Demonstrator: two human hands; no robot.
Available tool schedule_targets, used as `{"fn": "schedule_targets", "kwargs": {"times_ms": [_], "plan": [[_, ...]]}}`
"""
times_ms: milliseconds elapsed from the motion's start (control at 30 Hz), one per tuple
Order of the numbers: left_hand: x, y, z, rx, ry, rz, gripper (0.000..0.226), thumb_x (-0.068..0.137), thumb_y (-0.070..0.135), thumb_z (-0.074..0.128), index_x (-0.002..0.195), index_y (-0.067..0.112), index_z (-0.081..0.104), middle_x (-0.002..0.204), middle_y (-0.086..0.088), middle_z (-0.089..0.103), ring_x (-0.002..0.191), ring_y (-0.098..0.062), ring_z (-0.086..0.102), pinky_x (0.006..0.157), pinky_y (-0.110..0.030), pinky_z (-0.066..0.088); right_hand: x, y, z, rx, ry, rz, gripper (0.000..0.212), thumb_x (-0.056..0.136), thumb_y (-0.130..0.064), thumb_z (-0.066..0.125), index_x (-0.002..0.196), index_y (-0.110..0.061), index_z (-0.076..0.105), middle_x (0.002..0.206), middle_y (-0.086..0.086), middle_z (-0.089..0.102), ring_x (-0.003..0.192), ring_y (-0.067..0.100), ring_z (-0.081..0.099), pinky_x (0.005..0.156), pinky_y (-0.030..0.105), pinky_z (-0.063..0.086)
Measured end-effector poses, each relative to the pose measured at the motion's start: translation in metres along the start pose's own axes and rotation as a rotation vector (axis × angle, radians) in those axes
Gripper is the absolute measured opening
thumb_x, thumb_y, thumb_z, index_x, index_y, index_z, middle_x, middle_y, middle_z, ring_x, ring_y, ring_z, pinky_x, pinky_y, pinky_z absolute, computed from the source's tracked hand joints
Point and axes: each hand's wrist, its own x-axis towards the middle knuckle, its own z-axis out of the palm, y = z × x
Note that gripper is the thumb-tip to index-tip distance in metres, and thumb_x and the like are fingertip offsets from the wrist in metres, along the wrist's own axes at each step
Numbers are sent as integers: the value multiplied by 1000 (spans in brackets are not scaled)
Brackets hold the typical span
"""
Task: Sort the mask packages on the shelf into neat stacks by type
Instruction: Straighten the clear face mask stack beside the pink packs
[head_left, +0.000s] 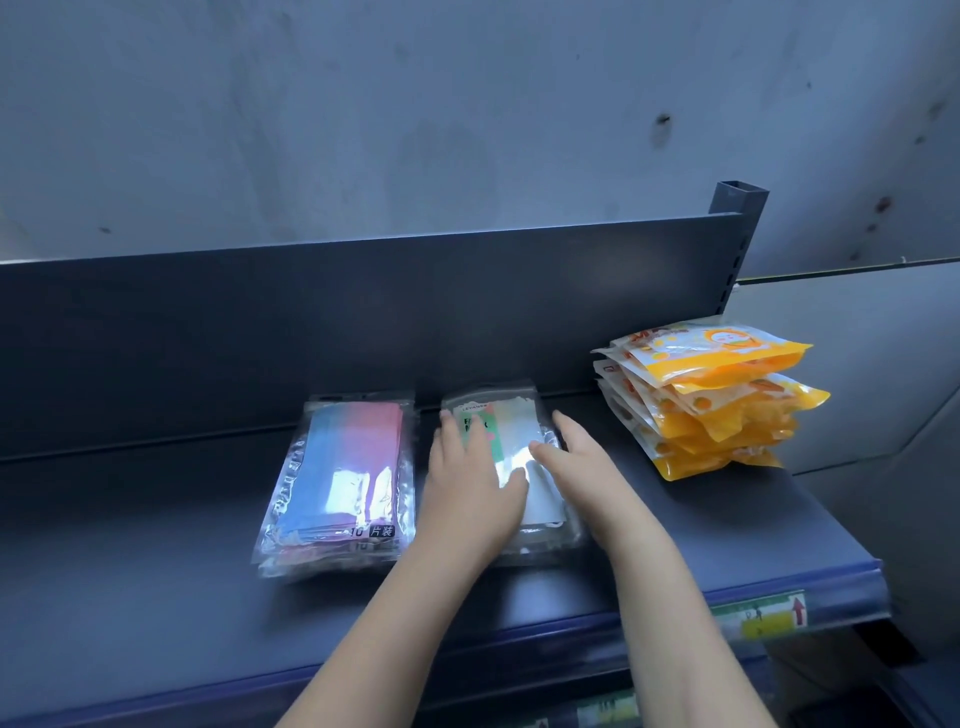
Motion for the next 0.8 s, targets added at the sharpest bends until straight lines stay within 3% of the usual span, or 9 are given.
{"fn": "schedule_targets", "kwargs": {"times_ms": [100, 167, 233, 367, 533, 667, 800], "plan": [[-2, -4, -7, 209, -130, 186, 95, 89, 58, 63, 166, 30, 15, 175, 2, -21, 162, -21, -16, 131, -47, 1, -1, 4, -6, -29, 18, -13, 64, 105, -25, 56, 163, -22, 31, 170, -8, 31, 154, 12, 31, 118, 29, 28], [-4, -9, -14, 333, -284, 261, 116, 77, 68, 74, 166, 40, 5, 174, 7, -24, 160, -18, -23, 129, -51, -11, -2, 7, -10, -21, 23, 8, 62, 105, -30, 56, 162, -24, 34, 169, -8, 34, 153, 12, 34, 123, 34, 29], [-7, -15, -16, 383, -346, 297, 127, 71, 64, 82, 165, 47, -1, 173, 9, -25, 159, -19, -28, 128, -54, -15, -4, 8, -10, -8, 15, 28, 61, 105, -33, 55, 162, -25, 35, 168, -9, 35, 152, 12, 36, 121, 35, 31], [-7, -24, -13, 373, -264, 340, 120, 71, 54, 83, 162, 50, 4, 175, 10, -13, 161, -18, -18, 129, -57, -4, -8, 3, -2, 34, -16, 59, 62, 106, -35, 53, 164, -27, 30, 169, -11, 31, 153, 14, 33, 109, 30, 31], [-4, -32, -7, 331, -188, 433, 99, 75, 36, 70, 158, 45, 17, 173, 6, 8, 159, -20, -1, 126, -57, 19, -8, 3, 4, 153, 0, 78, 65, 106, -33, 53, 165, -25, 27, 170, -10, 27, 156, 16, 29, 123, 38, 28], [-11, -32, -3, 202, -217, 379, 105, 79, 43, 75, 164, 46, 13, 175, 14, -8, 161, -12, -16, 131, -52, 5, -11, 1, 4, 193, 5, 57, 66, 106, -30, 53, 166, -22, 25, 170, -11, 27, 156, 14, 28, 114, 32, 30], [-18, -18, -3, -73, -55, 197, 96, 88, 52, 73, 165, 33, 19, 176, 10, -7, 161, -11, -9, 129, -39, 10, -10, 5, 3, 208, -7, 63, 64, 101, -31, 57, 159, -16, 36, 158, -9, 44, 146, 15, 43, 118, 37, 34]]}}
